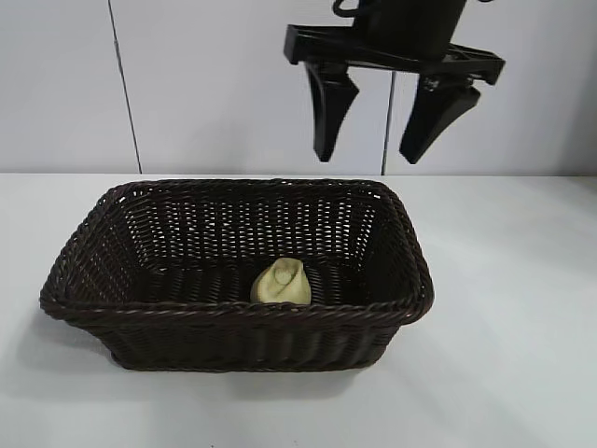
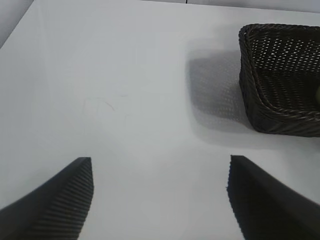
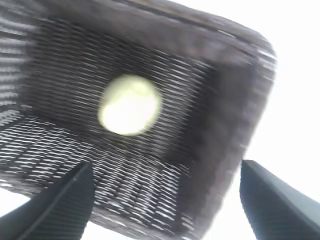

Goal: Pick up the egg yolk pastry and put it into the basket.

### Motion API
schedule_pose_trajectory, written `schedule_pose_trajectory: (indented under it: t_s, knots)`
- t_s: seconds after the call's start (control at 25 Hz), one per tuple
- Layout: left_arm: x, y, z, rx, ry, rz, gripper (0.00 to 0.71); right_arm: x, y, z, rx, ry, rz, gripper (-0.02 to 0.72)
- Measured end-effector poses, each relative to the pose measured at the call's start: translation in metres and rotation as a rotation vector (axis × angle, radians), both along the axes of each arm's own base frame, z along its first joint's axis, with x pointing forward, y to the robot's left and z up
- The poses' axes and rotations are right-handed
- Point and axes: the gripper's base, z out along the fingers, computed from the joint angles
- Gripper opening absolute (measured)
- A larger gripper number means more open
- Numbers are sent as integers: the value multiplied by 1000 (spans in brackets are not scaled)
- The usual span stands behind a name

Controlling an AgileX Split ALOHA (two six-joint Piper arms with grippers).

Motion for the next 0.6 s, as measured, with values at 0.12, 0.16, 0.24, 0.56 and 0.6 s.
schedule_pose_trajectory:
  t_s: [0.12, 0.16, 0.24, 0.56, 0.6]
  knots:
    - [0, 0, 0, 0, 0, 0, 541, 8, -24, -1, -19, 20, -62, 571]
    - [0, 0, 0, 0, 0, 0, 541, 12, -32, -1, -24, 18, -82, 571]
    - [0, 0, 0, 0, 0, 0, 541, 18, -50, -1, -43, 14, -123, 571]
    - [0, 0, 0, 0, 0, 0, 541, 35, -130, -1, -146, -10, -282, 571]
    - [0, 0, 0, 0, 0, 0, 541, 36, -138, -1, -149, -9, -298, 571]
